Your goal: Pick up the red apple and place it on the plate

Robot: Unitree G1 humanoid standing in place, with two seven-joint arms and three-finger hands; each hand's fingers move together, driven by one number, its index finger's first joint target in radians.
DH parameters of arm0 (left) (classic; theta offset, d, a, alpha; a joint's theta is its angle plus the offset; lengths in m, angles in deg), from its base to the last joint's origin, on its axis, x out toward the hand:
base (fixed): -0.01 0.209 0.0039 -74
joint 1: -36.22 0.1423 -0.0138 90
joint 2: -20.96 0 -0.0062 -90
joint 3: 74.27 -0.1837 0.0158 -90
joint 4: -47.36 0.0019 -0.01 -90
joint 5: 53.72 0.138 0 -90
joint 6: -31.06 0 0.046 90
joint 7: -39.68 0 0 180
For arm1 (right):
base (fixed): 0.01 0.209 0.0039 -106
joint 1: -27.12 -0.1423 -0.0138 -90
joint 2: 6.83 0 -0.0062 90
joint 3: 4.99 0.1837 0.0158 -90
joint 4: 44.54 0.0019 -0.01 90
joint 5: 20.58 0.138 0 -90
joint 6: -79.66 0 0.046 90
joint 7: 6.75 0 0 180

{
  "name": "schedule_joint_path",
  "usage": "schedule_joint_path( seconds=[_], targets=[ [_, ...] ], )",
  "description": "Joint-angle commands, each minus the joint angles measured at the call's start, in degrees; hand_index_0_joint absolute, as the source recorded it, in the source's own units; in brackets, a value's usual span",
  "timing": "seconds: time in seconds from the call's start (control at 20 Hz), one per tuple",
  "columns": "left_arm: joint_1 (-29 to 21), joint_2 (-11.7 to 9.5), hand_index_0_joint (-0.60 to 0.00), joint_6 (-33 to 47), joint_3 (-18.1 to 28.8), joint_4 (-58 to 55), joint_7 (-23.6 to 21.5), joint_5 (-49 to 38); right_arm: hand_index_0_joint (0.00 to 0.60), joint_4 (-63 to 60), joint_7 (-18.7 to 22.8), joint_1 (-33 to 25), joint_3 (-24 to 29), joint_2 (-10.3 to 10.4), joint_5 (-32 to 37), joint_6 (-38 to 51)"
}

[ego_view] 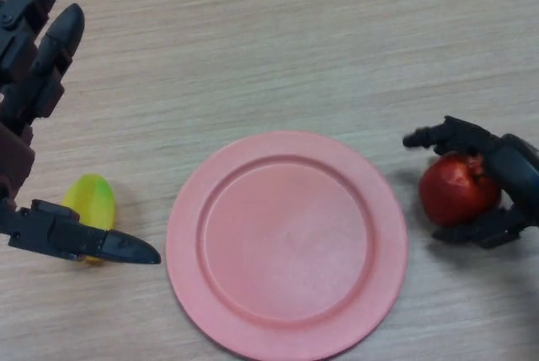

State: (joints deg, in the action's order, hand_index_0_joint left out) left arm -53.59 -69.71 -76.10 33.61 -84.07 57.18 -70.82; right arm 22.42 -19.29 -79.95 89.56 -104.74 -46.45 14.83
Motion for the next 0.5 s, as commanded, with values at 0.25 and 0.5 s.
schedule_joint_path(
  seconds=[0.25,0.5],
  targets=[
    [-1.8,-2.6,0.0,7.6,4.1,-3.0,-1.9,-1.5,0.6,32.0,-5.7,0.8,3.1,1.1,9.8,-9.5],
    [-2.3,-3.3,0.0,4.4,5.3,-4.0,-0.9,-2.8,0.6,37.4,-7.2,2.6,-9.8,11.2,7.5,-17.5]
  ],
)
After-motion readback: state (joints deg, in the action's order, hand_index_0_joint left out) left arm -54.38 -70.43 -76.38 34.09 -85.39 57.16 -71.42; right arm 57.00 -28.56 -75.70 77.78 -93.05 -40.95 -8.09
